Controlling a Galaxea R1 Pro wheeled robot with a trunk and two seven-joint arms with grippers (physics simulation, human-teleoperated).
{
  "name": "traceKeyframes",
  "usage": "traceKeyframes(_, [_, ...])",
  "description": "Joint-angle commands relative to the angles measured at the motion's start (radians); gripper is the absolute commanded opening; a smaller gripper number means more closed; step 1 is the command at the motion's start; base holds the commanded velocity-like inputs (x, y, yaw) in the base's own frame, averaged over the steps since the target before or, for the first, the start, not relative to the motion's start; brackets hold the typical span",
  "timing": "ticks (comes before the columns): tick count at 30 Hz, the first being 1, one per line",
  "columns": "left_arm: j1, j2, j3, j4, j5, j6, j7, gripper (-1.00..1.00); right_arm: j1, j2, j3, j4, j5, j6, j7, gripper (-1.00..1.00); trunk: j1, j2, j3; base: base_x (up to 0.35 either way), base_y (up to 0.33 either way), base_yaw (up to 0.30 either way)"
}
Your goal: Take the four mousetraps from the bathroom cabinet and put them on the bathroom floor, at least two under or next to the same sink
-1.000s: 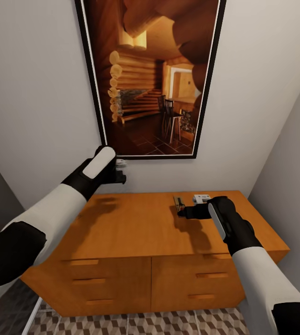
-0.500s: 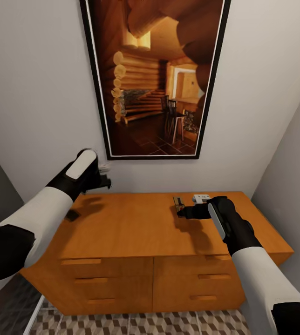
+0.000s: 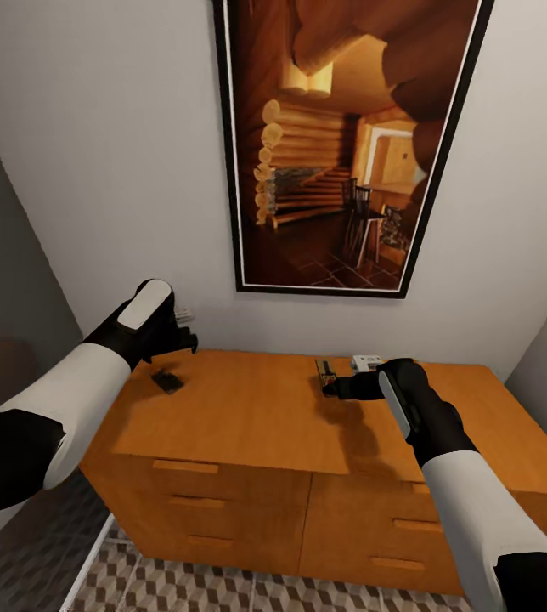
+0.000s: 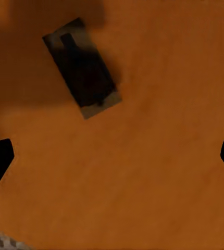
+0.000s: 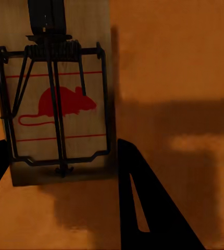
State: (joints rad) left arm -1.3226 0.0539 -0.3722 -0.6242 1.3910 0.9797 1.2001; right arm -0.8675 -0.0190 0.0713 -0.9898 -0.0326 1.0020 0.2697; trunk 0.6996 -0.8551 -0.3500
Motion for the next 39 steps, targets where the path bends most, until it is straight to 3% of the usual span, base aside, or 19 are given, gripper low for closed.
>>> traceKeyframes(1, [-0.001, 0.002, -0.005, 0.0, 0.01, 0.003, 0.009, 1.0, -0.001, -0.001, 0.002, -0.001, -0.006, 0.005, -0.001, -1.0, 0.0, -0.001, -0.001, 0.0, 0.0, 0.269])
traceKeyframes(8, [0.001, 0.002, 0.018, 0.003, 0.01, -0.018, 0.009, 1.0, -0.001, -0.001, 0.002, -0.001, -0.006, 0.006, -0.001, -1.0, 0.0, -0.001, 0.003, 0.0, 0.0, 0.269])
traceKeyframes(13, [0.003, 0.002, 0.031, 0.009, 0.01, -0.087, 0.008, 1.0, -0.001, -0.001, 0.002, 0.0, -0.007, 0.006, -0.001, -1.0, 0.0, -0.001, 0.005, 0.0, 0.0, 0.127])
traceKeyframes(20, [0.003, -0.013, 0.033, 0.078, 0.011, -0.249, -0.006, 1.0, -0.001, 0.0, 0.002, 0.0, -0.008, 0.006, -0.001, -1.0, 0.0, -0.001, 0.005, 0.0, 0.0, 0.015])
traceKeyframes(26, [0.003, -0.025, 0.033, 0.07, 0.01, -0.268, -0.008, 1.0, -0.001, 0.001, 0.002, 0.002, -0.009, 0.006, -0.001, -1.0, 0.0, -0.001, 0.005, 0.007, -0.043, 0.0])
traceKeyframes(33, [0.003, -0.026, 0.033, 0.071, 0.008, -0.339, -0.095, 1.0, -0.001, 0.001, 0.002, 0.003, -0.009, 0.005, -0.001, -1.0, 0.0, -0.001, 0.005, 0.144, -0.226, 0.0])
traceKeyframes(39, [0.003, -0.026, 0.033, 0.074, 0.004, -0.36, -0.122, 1.0, -0.001, 0.001, 0.003, 0.005, -0.009, 0.005, -0.001, -1.0, 0.0, -0.001, 0.005, 0.115, -0.121, 0.0])
